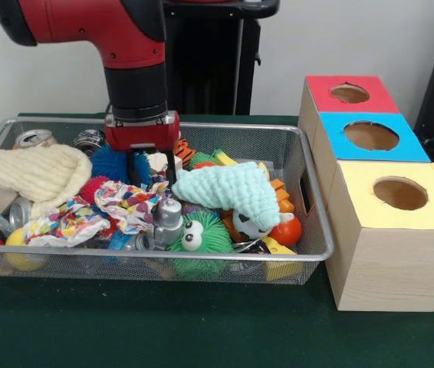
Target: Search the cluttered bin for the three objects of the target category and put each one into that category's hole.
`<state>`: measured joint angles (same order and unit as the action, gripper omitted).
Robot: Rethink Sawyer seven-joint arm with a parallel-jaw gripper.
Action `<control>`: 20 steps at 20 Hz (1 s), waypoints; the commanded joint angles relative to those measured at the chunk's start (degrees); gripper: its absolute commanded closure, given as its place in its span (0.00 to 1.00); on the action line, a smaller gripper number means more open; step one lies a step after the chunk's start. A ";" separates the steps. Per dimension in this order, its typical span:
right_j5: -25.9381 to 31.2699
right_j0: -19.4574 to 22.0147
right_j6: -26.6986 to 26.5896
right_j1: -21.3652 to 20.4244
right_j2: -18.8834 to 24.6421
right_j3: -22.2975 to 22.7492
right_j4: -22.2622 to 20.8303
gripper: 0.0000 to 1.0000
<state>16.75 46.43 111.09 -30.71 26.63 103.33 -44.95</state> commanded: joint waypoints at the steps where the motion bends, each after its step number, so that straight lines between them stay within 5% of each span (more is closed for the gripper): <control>1: -2.53 -1.18 -1.00 5.36 -3.85 -5.73 -5.97 0.00; 11: -7.25 -1.34 -0.08 10.76 -5.36 -8.35 -7.13 0.00; 17: -7.87 -2.39 0.37 10.55 -6.59 -8.47 -6.41 0.00; 18: -8.11 -2.65 0.64 10.49 -6.91 -8.48 -6.21 1.00; 20: -7.38 -3.09 1.04 10.05 -7.22 -8.25 -5.20 1.00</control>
<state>8.69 44.32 111.09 -24.88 23.07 100.33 -47.05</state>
